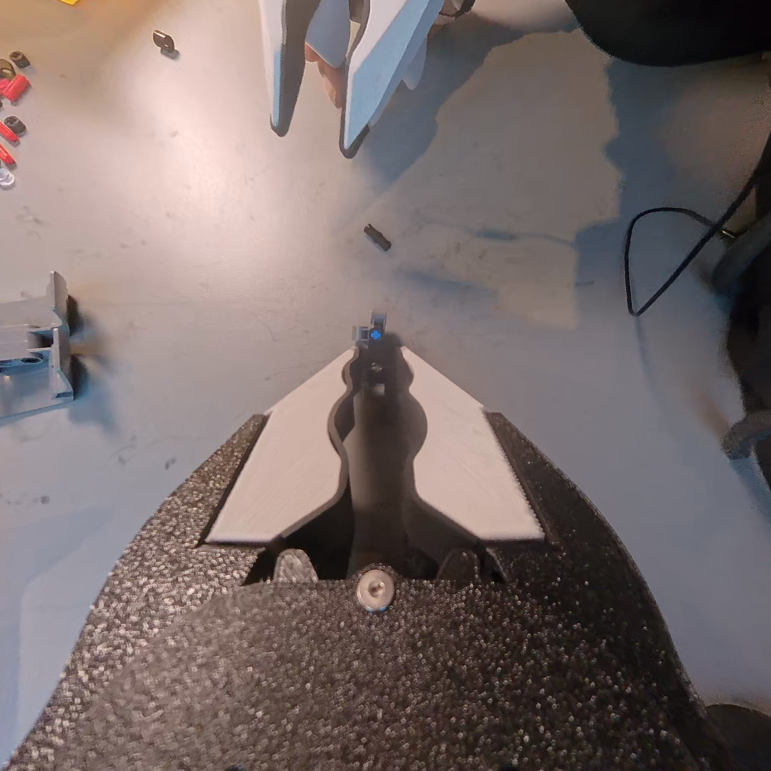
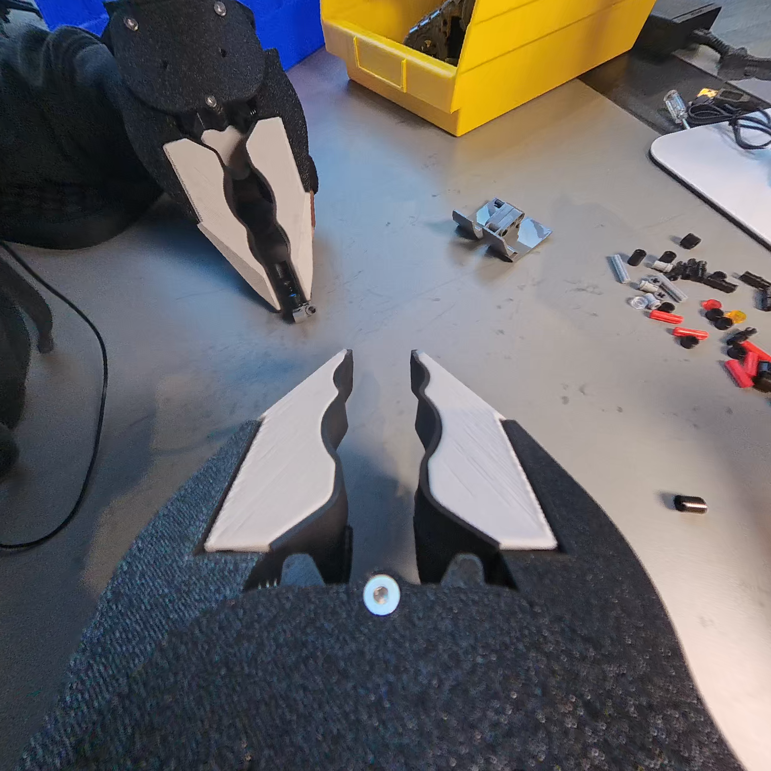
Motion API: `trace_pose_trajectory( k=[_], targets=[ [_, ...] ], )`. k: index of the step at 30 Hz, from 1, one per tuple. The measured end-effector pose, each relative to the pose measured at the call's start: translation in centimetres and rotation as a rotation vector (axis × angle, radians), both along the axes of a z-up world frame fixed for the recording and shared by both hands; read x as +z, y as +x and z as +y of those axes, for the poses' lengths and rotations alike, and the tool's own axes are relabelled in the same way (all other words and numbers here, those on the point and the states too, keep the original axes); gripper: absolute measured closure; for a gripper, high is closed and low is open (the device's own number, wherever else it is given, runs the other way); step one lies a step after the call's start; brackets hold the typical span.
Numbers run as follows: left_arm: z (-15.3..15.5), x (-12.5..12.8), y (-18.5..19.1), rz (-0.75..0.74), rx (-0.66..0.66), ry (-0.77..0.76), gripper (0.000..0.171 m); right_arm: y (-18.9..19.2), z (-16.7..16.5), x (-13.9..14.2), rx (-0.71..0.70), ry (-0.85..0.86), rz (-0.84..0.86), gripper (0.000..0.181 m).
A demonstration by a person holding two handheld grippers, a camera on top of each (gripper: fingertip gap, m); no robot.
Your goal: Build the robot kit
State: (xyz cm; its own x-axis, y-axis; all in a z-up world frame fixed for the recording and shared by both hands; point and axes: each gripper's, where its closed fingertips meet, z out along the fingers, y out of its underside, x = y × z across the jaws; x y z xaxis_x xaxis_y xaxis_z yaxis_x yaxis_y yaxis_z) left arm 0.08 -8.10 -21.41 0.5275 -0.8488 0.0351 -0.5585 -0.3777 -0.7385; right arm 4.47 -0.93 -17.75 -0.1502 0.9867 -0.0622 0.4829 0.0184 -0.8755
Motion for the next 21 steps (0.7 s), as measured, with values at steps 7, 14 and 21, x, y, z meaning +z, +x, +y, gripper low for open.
trace_pose_trajectory(
  k=[7,14,21],
  targets=[
    [0.2,0.3,0.5,0.030,0.007,0.043,0.157,0.2,-1.0,-1.2,0.058,0.069,-0.065,0.154],
    [-0.5,0.2,1.3,0.065,-0.054,0.066,0.163,0.3,-1.8,-1.7,0.102,0.133,-0.084,0.154],
    [-1.6,0.2,2.4,0.058,-0.130,0.070,0.163,0.4,-2.8,-1.9,0.155,0.182,-0.086,0.155]
  ],
)
